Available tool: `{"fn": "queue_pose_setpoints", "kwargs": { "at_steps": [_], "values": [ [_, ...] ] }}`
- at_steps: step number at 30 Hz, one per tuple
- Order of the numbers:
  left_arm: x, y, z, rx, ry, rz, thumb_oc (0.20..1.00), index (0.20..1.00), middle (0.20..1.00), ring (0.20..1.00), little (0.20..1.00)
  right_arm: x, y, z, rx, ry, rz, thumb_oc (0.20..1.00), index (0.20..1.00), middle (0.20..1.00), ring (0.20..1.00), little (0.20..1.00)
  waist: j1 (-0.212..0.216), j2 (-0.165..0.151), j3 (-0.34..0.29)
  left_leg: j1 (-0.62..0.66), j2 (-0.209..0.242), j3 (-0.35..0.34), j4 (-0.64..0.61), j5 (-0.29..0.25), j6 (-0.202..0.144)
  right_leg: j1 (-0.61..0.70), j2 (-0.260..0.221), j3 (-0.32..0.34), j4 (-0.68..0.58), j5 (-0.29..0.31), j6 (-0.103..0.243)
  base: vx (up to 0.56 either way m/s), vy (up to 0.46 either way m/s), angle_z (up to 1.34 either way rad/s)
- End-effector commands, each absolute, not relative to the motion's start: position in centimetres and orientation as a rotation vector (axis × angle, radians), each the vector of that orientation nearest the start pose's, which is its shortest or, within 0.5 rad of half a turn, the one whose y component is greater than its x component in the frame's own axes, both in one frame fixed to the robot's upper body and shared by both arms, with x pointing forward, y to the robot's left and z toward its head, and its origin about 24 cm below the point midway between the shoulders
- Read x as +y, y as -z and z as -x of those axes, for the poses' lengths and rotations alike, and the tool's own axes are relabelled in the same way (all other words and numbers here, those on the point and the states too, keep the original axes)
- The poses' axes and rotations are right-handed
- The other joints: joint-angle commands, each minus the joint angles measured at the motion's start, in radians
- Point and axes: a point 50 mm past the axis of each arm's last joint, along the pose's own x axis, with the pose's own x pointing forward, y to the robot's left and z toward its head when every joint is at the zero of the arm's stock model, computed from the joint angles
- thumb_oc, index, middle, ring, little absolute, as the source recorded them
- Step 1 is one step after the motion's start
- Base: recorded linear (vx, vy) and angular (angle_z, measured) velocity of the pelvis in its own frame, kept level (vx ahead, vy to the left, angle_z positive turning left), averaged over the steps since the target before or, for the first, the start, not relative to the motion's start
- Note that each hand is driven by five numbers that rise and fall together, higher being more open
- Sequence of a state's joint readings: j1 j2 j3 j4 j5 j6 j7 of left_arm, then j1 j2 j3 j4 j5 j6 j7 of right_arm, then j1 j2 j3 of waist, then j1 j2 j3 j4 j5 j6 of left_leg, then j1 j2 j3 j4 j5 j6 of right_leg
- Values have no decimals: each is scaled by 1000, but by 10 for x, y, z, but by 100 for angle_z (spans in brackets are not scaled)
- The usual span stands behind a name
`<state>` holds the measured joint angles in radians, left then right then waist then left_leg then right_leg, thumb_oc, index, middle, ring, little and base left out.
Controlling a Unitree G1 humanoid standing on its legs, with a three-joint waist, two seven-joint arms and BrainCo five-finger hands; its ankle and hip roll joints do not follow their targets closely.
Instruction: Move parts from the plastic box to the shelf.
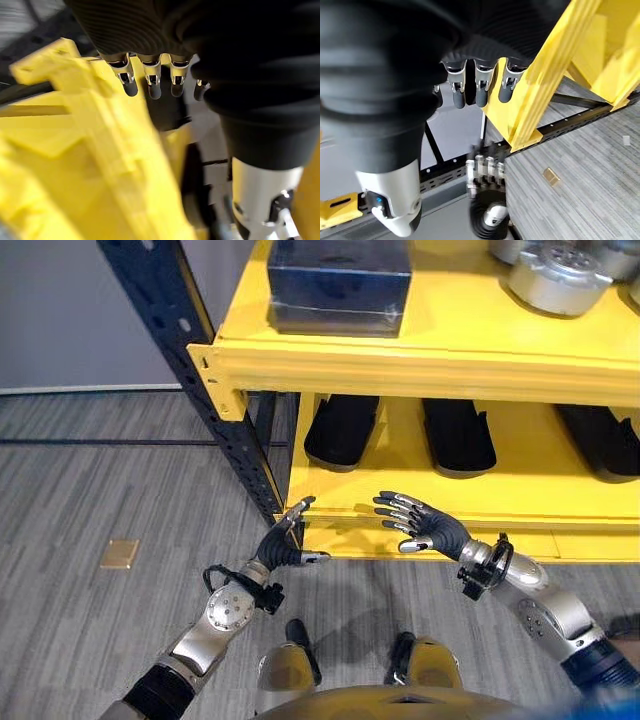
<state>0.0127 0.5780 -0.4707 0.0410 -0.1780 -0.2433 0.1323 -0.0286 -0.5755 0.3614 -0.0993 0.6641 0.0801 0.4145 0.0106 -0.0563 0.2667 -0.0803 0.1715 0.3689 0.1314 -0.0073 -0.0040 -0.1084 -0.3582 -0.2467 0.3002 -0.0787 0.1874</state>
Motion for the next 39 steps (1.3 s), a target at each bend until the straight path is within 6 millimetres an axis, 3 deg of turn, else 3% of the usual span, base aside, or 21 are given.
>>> {"fn": "queue_pose_setpoints", "kwargs": {
  "at_steps": [1, 5, 7, 10, 17, 27, 33, 39],
  "values": [
    [157, -71, -235, -270, 320, -319, 1000, 1000, 1000, 1000, 1000, -132, -80, -238, -20, -837, -104, 1000, 1000, 1000, 1000, 1000, 6, -9, 30, 27, -8, 17, 142, -115, 21, 82, 7, -31, -147, 175, 11, 11, -359, 52],
    [158, -86, -239, -329, 274, -328, 1000, 1000, 1000, 1000, 1000, -127, -88, -239, -22, -898, -102, 1000, 1000, 1000, 1000, 1000, 25, -32, 41, 28, 45, 22, 149, -88, -11, 97, 31, -76, -133, 144, 4, 19, -295, 7],
    [157, -92, -244, -337, 261, -326, 1000, 1000, 1000, 1000, 1000, -125, -91, -238, -13, -910, -112, 1000, 1000, 1000, 1000, 1000, 38, -49, 40, 35, 74, 4, 127, -52, -40, 123, 57, -104, -123, 100, -4, 139, -301, -48],
    [154, -93, -245, -352, 255, -318, 1000, 1000, 1000, 1000, 1000, -126, -90, -240, -7, -899, -93, 1000, 1000, 1000, 1000, 1000, 38, -52, 41, 30, 83, -4, 122, -38, -51, 123, 65, -106, -114, 86, -14, 72, -86, -6],
    [153, -106, -254, -435, 87, -266, 1000, 1000, 1000, 1000, 1000, -123, -85, -241, -1, -892, -110, 1000, 1000, 1000, 1000, 1000, 27, -65, 50, 21, 86, -20, 148, -49, -54, 115, 83, -88, -85, 63, -29, 65, -23, 4],
    [195, -122, -271, -504, -398, -299, 1000, 1000, 1000, 1000, 1000, -117, -77, -242, -2, -879, -150, 1000, 1000, 1000, 1000, 1000, 24, -100, 69, -15, 113, -27, 194, -57, -70, 116, 97, -76, -95, 67, -24, 22, -55, -3],
    [209, -124, -273, -521, -546, -293, 1000, 1000, 1000, 1000, 1000, -115, -75, -243, 12, -887, -145, 1000, 1000, 1000, 1000, 1000, 18, -103, 78, -29, 133, -24, 221, -60, -80, 115, 98, -73, -81, 54, -30, -1, -1, -3],
    [210, -126, -282, -513, -600, -322, 1000, 1000, 1000, 1000, 1000, -115, -75, -246, 23, -902, -132, 1000, 1000, 1000, 1000, 1000, 4, -101, 93, -58, 157, -26, 261, -64, -90, 97, 102, -65, -47, 36, -41, -21, 0, -7]
  ]
}}
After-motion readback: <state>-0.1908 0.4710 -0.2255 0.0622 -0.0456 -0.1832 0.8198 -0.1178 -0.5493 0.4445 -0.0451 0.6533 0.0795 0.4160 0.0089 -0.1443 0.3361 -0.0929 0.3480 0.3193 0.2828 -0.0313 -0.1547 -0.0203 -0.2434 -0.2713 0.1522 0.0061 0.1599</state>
